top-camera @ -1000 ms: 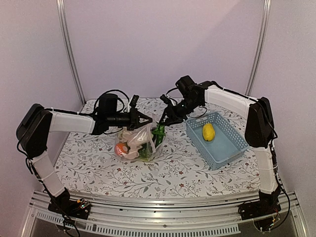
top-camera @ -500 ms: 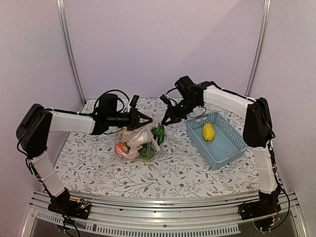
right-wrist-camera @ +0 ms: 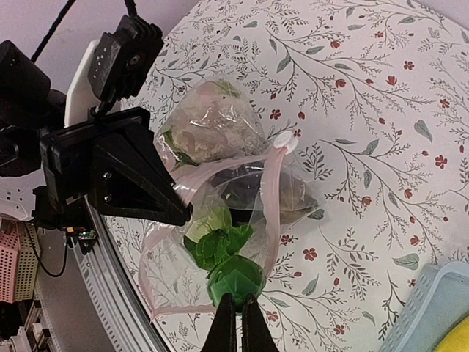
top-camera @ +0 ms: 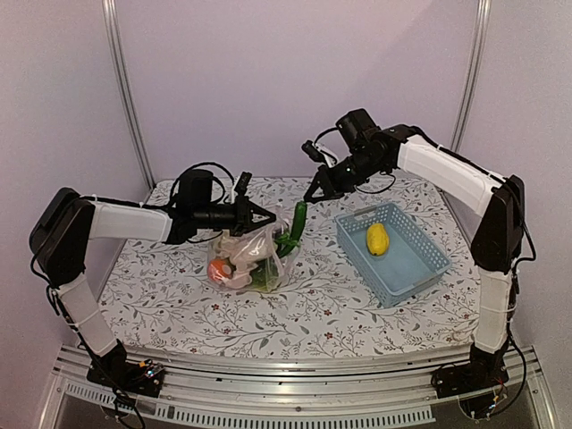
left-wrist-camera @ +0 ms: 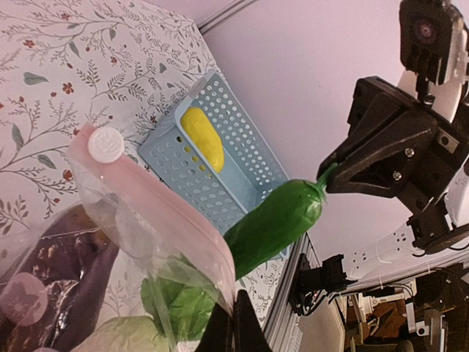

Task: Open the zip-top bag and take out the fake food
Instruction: Place the fake vegetable in the bin.

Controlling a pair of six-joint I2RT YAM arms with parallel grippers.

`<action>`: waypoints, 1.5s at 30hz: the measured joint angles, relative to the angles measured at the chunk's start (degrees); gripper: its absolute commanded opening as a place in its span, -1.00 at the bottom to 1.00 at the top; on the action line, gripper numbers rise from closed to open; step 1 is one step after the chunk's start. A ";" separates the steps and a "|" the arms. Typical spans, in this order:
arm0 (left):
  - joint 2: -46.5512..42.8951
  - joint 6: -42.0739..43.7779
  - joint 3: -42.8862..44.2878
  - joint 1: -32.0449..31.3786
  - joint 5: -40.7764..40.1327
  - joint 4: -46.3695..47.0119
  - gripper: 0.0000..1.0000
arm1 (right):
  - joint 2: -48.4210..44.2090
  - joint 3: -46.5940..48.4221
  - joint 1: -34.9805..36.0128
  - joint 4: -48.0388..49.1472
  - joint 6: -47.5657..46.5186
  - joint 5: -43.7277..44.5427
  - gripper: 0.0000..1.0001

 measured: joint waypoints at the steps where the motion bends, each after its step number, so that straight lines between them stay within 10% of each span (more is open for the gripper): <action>1: 0.00 0.02 0.00 0.00 0.00 -0.02 -1.00 | -0.92 -0.13 -0.11 -0.20 -0.52 0.28 -1.00; 32: 0.57 1.49 1.60 -0.02 -0.02 -3.82 -1.00 | -36.74 -35.28 -18.47 -7.87 -19.67 19.93 -1.00; 45: 0.48 3.74 2.36 -0.02 -0.96 -6.49 -1.00 | -12.98 -18.73 -21.53 -12.81 -25.68 24.13 -0.25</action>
